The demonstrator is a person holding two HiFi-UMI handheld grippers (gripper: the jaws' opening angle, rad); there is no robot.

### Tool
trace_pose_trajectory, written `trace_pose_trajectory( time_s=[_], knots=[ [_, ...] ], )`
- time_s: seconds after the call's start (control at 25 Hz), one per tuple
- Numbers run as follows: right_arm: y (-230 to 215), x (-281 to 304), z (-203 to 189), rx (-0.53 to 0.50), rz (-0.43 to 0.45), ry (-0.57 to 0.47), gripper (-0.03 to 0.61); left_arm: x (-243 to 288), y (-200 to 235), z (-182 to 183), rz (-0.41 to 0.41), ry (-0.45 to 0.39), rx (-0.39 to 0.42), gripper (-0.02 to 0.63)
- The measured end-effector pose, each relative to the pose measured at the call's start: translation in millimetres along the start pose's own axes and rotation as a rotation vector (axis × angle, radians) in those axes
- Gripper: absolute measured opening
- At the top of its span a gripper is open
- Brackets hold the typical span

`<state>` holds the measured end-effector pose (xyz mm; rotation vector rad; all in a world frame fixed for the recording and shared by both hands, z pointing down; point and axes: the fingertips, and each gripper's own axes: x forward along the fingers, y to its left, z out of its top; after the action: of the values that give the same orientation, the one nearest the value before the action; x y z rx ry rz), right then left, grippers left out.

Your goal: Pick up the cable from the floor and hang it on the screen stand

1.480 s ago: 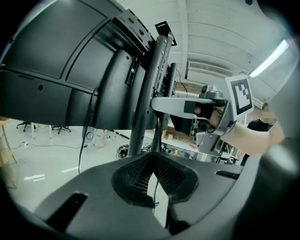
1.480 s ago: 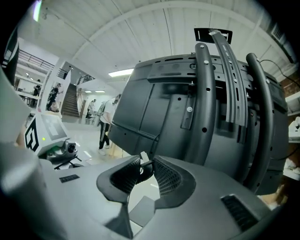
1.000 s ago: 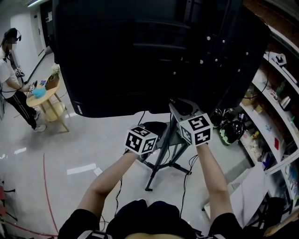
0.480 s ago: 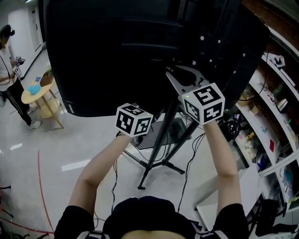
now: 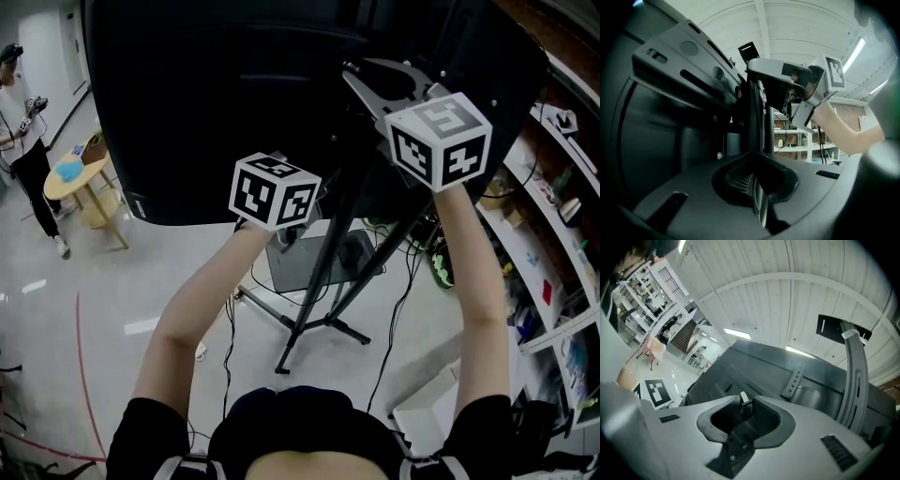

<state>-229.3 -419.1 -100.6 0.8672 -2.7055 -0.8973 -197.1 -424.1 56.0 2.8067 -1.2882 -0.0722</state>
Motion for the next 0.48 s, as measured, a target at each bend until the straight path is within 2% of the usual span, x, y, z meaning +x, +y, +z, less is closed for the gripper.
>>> trace_pose_trajectory(
  time_s=[0.24,0.48],
  knots=[
    [-20,-2,46,-0.028,0.046,-0.018,0.104,1,9,41,0.001,-0.070,0.026,0.003],
    [-53,11,73,-0.061,0.026,0.016,0.104,1,12,55,0.007,-0.099,0.049,0.003]
  ],
)
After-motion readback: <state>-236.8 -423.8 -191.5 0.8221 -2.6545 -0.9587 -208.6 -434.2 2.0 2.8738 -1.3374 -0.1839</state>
